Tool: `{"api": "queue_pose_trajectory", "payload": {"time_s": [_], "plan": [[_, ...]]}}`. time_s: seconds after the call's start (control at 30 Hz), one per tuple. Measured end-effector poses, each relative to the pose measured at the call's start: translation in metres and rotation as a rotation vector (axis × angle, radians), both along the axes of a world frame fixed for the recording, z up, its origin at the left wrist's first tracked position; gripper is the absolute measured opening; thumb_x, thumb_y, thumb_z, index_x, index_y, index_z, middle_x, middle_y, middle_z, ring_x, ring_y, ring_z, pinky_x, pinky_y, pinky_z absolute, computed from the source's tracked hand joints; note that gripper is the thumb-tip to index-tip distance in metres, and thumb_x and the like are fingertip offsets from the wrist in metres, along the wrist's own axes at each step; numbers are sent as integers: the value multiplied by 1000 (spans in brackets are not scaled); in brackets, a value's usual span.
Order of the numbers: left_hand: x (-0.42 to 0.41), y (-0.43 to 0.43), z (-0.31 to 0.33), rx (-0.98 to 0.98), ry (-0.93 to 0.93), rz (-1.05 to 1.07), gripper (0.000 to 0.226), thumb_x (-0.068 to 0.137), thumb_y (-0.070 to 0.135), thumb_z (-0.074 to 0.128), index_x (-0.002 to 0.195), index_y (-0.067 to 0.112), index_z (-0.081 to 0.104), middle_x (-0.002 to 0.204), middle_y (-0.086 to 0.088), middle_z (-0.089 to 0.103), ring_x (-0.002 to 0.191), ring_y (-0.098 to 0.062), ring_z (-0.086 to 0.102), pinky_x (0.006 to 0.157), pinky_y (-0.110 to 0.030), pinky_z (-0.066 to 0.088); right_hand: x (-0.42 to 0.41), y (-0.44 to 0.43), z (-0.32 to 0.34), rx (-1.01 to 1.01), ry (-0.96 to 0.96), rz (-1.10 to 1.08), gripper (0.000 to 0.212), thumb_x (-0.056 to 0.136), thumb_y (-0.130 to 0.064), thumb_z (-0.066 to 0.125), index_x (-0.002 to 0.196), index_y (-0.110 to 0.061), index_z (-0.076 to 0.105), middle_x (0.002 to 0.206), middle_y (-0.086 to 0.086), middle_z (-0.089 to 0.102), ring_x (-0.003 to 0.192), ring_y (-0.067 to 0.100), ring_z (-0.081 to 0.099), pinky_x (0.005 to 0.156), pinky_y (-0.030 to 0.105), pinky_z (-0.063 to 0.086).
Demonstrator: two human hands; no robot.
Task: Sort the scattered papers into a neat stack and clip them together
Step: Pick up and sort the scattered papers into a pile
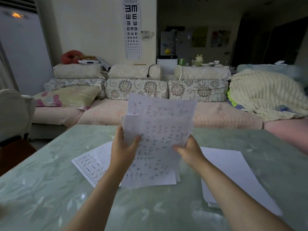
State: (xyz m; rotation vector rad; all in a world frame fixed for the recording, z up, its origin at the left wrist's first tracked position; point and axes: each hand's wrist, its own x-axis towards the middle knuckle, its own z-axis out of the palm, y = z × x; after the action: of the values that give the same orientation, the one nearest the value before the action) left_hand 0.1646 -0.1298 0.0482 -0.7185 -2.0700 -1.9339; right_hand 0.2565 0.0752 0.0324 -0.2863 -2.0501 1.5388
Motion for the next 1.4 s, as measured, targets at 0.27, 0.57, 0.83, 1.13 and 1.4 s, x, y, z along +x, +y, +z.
{"api": "queue_pose_trajectory", "payload": {"time_s": [0.27, 0.57, 0.83, 1.13, 1.4], "plan": [[-4, -4, -2, -62, -7, 70, 15, 90, 23, 66, 102, 24, 58, 89, 11, 66, 85, -12, 66, 60, -23, 50, -4, -6, -2, 16, 1, -45, 33, 91, -5, 63, 111, -31, 61, 106, -16, 70, 102, 6, 66, 88, 28, 54], [-4, -9, -11, -13, -117, 3, 40, 88, 28, 70, 118, 28, 44, 104, 8, 59, 93, -8, 61, 69, -32, 56, -7, -7, -11, 29, -69, -2, 37, 92, -8, 64, 121, -29, 58, 115, -12, 69, 110, 9, 64, 94, 34, 53], [-5, -5, -9, -157, -144, 40, 15, 93, 9, 50, 104, 16, 45, 95, -1, 57, 76, -14, 56, 69, -42, 54, -9, -9, -8, -25, -123, -130, 25, 94, -6, 54, 114, -21, 56, 103, -9, 67, 93, 11, 65, 69, 23, 48], [-7, 18, -8, -329, -386, -169, 27, 91, 10, 38, 117, 16, 44, 104, -3, 58, 90, -23, 60, 76, -43, 56, 16, 19, -12, 10, -331, -178, 27, 89, -9, 44, 110, -19, 56, 101, 4, 66, 83, 20, 63, 63, 29, 46], [41, 107, -25, -541, -493, -308, 7, 90, 7, 43, 93, 12, 47, 82, -9, 53, 63, -21, 44, 51, -28, 36, 87, 103, -23, -96, -472, -305, 34, 87, -5, 43, 113, -16, 61, 104, 6, 70, 88, 26, 69, 69, 34, 58]]}}
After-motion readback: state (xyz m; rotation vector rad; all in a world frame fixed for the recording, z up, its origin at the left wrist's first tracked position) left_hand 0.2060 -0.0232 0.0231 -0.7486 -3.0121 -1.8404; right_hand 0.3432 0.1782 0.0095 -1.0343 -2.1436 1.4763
